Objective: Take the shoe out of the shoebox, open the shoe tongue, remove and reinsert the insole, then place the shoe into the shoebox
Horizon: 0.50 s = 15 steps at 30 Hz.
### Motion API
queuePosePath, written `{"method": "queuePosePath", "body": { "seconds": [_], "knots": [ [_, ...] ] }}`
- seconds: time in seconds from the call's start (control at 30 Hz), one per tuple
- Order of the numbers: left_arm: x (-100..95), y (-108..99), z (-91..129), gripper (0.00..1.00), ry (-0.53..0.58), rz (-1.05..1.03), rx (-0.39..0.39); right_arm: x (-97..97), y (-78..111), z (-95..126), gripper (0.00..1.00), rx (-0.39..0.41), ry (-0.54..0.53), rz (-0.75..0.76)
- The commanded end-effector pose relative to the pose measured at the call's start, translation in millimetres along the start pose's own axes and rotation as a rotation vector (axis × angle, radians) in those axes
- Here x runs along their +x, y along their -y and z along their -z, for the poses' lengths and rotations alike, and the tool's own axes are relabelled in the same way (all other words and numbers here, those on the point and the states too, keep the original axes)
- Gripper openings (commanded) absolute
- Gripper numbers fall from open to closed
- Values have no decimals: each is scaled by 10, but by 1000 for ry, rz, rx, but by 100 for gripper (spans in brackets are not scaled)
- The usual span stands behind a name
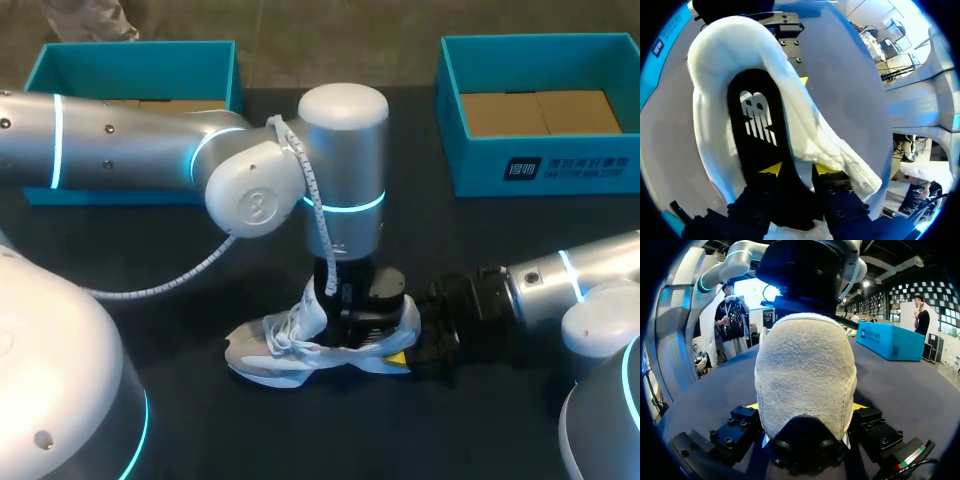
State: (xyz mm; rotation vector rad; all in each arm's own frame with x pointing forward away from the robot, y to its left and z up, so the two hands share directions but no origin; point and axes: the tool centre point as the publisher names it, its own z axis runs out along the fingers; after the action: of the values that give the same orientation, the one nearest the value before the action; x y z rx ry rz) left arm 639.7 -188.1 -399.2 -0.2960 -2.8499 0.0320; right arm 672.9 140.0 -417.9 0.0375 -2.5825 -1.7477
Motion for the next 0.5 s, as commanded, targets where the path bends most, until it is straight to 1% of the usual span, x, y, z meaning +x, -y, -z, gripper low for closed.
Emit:
{"method": "queuePosePath", "body": {
  "seconds": [0.03, 0.07, 0.13, 0.33, 0.5],
  "knots": [
    [-33, 103, -101, 41, 42, 10, -13, 3, 2, -16, 0, 1, 1, 0],
    [-46, 108, -112, 42, 50, 11, -13, 3, 2, -16, 0, 1, 1, 0],
    [-68, 122, -146, 45, 110, 42, -27, 3, 2, -16, 0, 1, 1, 0],
    [-110, 113, -213, 45, 226, 73, -33, 3, 2, -16, 0, 1, 1, 0],
    [-158, 82, -250, 44, 299, 108, -64, 3, 2, -16, 0, 1, 1, 0]
  ]
}}
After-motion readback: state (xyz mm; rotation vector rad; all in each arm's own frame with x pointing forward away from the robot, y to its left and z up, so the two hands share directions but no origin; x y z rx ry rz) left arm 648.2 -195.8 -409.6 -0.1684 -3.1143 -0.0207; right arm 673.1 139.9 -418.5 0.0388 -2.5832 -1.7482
